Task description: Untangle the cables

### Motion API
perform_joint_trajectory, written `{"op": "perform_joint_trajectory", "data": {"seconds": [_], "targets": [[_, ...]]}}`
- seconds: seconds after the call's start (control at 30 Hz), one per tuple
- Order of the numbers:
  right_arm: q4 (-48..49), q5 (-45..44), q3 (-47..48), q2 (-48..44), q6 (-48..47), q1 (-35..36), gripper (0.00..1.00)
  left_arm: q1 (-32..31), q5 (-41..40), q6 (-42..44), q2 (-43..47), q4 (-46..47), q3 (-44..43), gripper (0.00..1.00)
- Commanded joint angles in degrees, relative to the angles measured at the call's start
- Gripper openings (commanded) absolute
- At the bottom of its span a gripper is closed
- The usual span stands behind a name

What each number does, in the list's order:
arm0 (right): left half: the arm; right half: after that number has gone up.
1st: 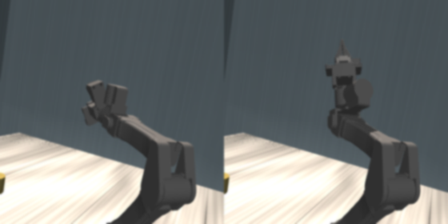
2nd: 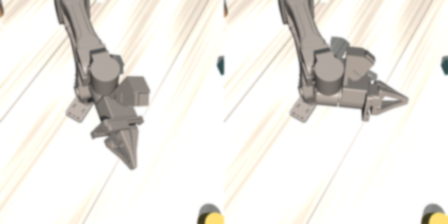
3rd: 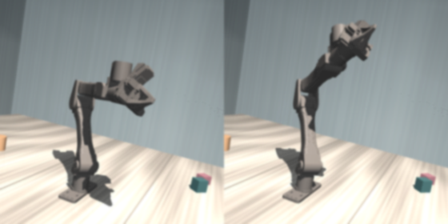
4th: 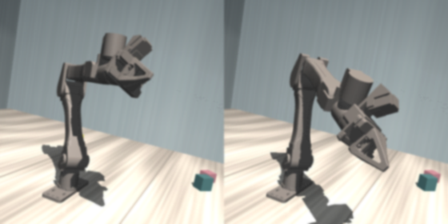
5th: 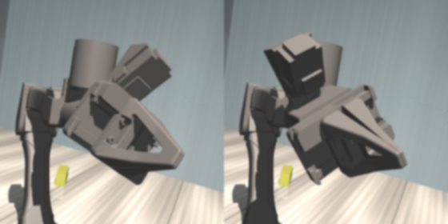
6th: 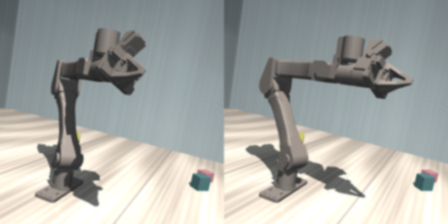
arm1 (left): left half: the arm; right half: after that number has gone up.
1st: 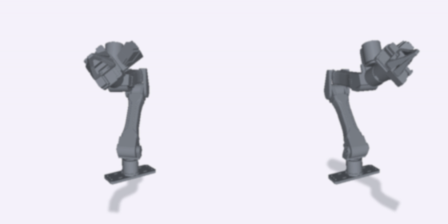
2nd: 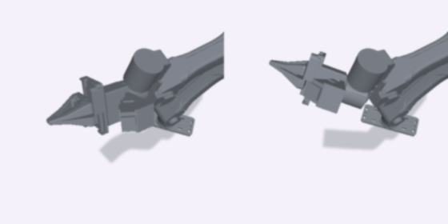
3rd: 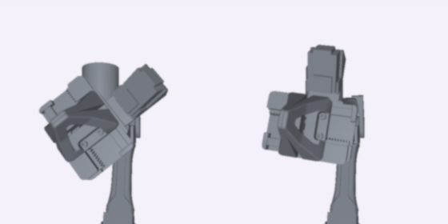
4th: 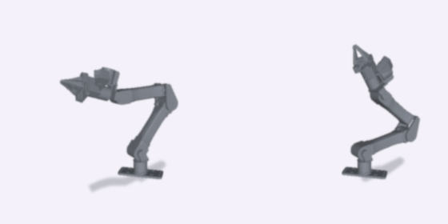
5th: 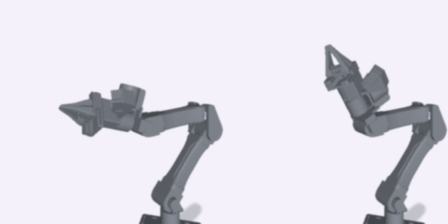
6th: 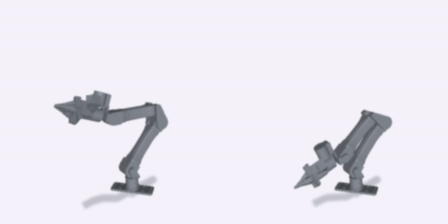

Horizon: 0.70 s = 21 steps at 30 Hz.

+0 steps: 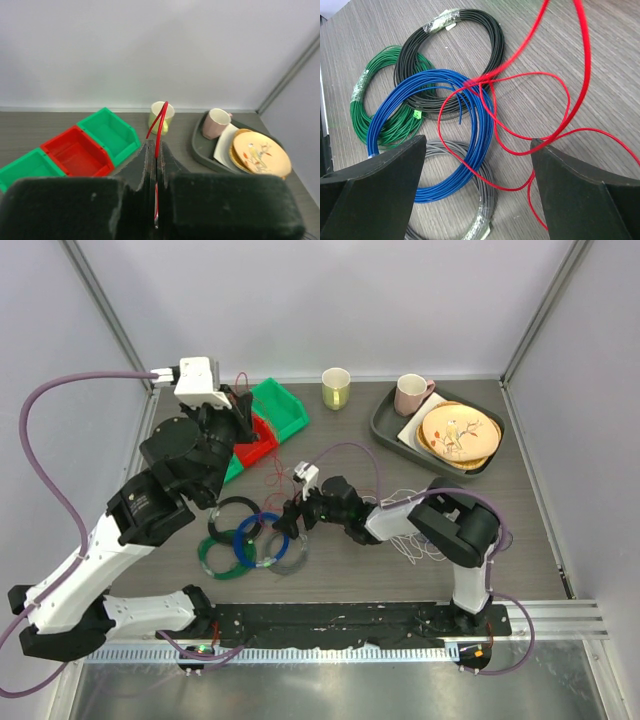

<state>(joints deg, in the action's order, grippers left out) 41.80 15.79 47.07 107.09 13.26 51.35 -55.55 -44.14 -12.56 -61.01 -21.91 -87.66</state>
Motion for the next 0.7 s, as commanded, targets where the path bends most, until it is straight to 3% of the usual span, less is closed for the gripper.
{"op": "perform_joint_trajectory", "data": {"seconds": [0.0, 0.17, 0.3, 0.37, 0.47, 0.57, 0.67], "targets": [[6.99, -0.94, 2.33, 2.07, 0.02, 1.47, 0.90, -0.17, -11.55, 7.87, 0.11, 5.37, -3.66, 0.00], [4.08, -5.83, -3.29, -0.82, -1.83, 1.73, 0.90, 0.00, -20.01, 20.98, 0.28, 16.53, -3.57, 0.00], [-1.62, -13.56, -8.74, -3.98, 0.96, 1.73, 0.90, 3.24, -19.67, 22.84, 1.07, 19.53, -4.63, 0.00], [-2.60, -15.52, -12.25, -5.30, 2.47, 1.65, 0.90, 5.09, -18.27, 21.70, 0.81, 18.84, -5.24, 0.00], [-6.45, -23.07, -15.25, -8.90, 6.95, 1.12, 0.90, 10.09, -12.75, 15.23, -2.26, 9.22, -7.86, 0.00], [-12.78, -27.56, -16.22, -14.17, 8.54, 0.77, 0.90, 21.92, -4.95, 6.79, -7.61, 0.33, -12.25, 0.00], [-18.41, -30.20, -17.09, -20.67, 9.33, 0.77, 0.90, 29.76, 1.57, 2.55, -12.89, -4.44, -17.26, 0.00]]}}
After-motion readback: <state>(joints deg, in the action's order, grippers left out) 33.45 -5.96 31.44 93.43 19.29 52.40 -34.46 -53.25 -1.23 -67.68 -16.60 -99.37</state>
